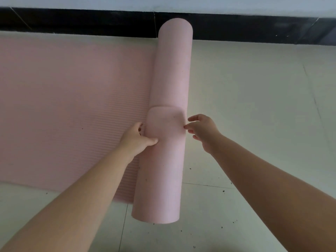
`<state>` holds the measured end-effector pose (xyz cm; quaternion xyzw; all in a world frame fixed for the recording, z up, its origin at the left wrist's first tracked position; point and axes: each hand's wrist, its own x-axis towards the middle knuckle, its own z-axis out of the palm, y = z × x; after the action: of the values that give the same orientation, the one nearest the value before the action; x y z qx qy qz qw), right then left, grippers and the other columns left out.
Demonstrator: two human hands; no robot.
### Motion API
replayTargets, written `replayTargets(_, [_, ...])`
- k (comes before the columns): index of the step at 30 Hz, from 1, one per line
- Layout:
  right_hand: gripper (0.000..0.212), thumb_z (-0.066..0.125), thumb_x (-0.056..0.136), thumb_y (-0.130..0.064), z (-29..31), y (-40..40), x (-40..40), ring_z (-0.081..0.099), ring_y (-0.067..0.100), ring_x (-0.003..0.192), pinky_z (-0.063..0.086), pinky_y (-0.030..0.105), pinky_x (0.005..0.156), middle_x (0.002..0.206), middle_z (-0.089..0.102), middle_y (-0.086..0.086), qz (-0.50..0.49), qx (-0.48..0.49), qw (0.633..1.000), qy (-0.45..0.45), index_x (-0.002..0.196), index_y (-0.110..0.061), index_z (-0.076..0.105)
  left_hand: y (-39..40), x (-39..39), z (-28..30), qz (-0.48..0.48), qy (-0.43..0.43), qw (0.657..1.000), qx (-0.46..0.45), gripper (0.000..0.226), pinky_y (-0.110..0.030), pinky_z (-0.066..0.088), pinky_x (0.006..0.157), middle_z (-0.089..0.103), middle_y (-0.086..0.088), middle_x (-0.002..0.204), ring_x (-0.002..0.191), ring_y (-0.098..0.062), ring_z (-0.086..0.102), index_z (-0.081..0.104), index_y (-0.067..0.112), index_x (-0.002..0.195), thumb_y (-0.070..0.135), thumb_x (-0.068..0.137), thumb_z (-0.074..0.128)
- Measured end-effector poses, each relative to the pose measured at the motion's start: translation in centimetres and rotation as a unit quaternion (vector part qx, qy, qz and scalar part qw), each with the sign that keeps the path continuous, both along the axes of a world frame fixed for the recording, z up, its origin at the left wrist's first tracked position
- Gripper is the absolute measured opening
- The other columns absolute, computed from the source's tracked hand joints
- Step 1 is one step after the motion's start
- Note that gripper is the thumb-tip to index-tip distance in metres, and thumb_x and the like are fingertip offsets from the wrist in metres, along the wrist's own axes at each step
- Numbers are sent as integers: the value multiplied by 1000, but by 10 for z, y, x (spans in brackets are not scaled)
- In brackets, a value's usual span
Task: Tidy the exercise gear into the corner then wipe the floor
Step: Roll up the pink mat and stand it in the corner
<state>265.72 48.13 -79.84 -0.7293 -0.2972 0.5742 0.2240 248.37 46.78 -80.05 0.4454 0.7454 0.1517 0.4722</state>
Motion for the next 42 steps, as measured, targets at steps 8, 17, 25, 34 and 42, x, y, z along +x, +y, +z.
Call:
replayTargets(8, [35, 63, 83, -13, -8, 17, -33, 49, 23, 87, 37, 26, 75, 97, 55, 11, 77, 37, 996, -32, 115, 1, 60, -6, -8, 5, -78, 230, 968, 69, 28, -28, 42, 84, 64, -10, 113, 109, -29, 57, 60, 6, 113, 3, 88, 47])
replayTargets(17, [54, 39, 90, 1, 11, 19, -45, 51, 21, 114, 35, 16, 78, 137, 47, 3, 223, 45, 973, 40, 137, -26, 45, -28, -39, 11, -131, 122, 982, -60, 112, -38, 29, 116, 27, -3, 153, 141, -19, 30, 9, 15, 152, 38, 67, 78])
replayTargets(25, [55, 36, 90, 1, 10, 1, -72, 47, 30, 121, 37, 24, 80, 143, 37, 14, 316, 74, 943, -76, 144, -9, 28, -30, -42, 25, -212, 288, 934, -9, 94, -31, 11, 120, -2, -2, 160, 149, -19, 4, 1, 14, 152, 26, 86, 66])
replayTargets(34, [52, 35, 92, -4, 3, 1, -128, 44, 17, 122, 31, 7, 78, 157, 14, 0, 244, 104, 960, -95, 139, -23, 43, 30, -112, 23, -492, 344, 799, -25, 113, -30, 4, 120, -25, 0, 157, 146, -18, -21, -10, 15, 151, 37, 77, 72])
replayTargets(42, [44, 37, 93, -6, 12, 6, -162, 51, 16, 102, 34, 20, 78, 136, 46, 6, 165, 94, 962, -198, 135, -15, 46, 93, -141, 25, -581, 314, 705, 258, 38, -34, 31, 111, 43, -10, 145, 132, -27, 45, 56, 5, 120, 6, 85, 42])
